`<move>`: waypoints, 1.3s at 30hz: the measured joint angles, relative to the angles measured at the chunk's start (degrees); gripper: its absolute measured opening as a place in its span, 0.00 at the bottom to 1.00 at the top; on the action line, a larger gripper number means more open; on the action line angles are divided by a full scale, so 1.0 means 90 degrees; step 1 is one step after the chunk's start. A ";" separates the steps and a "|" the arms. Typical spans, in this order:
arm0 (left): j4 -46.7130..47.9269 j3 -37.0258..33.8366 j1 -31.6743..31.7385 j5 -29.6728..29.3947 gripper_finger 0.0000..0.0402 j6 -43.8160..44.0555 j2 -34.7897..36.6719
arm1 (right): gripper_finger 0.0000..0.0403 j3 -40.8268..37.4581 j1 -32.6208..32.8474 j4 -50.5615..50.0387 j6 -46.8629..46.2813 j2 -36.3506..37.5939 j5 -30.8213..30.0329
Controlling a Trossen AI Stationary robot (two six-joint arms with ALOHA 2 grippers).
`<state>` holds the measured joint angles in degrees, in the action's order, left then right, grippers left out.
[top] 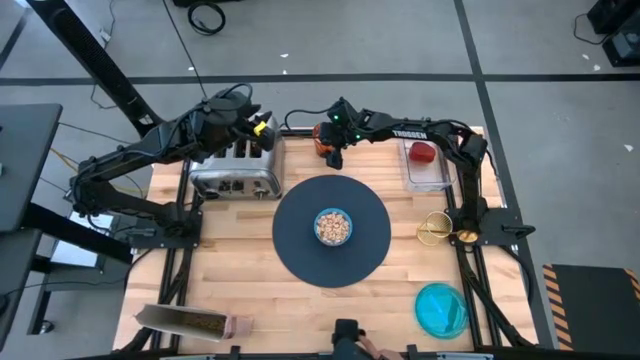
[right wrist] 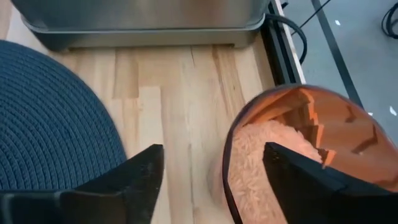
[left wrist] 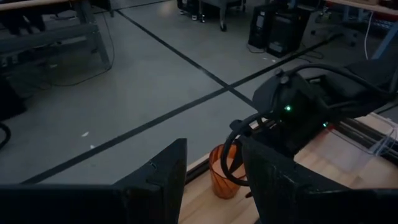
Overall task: Arrange a breakfast setting
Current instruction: Put the orange cup of milk on the blue table mat to the top right of the blue bowl
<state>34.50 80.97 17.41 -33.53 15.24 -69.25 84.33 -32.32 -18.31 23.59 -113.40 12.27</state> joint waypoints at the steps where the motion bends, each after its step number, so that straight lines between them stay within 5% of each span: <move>1: 0.0000 0.0000 0.0007 -0.0001 0.40 0.0010 0.0000 | 0.65 0.0000 0.0003 0.0022 0.0001 0.0000 0.0000; 29: 0.0000 0.0000 -0.0045 -0.0002 0.40 0.0099 0.0000 | 0.05 0.0000 -0.0002 0.0037 -0.0305 0.0017 -0.0068; 39: 0.0007 0.0000 -0.0382 -0.0001 0.40 0.0116 0.0034 | 0.04 -0.0010 0.0033 -0.0760 -0.0727 0.0603 -0.0256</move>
<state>34.57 80.97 13.97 -33.54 16.28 -68.94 84.25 -32.02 -25.14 17.04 -107.98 9.97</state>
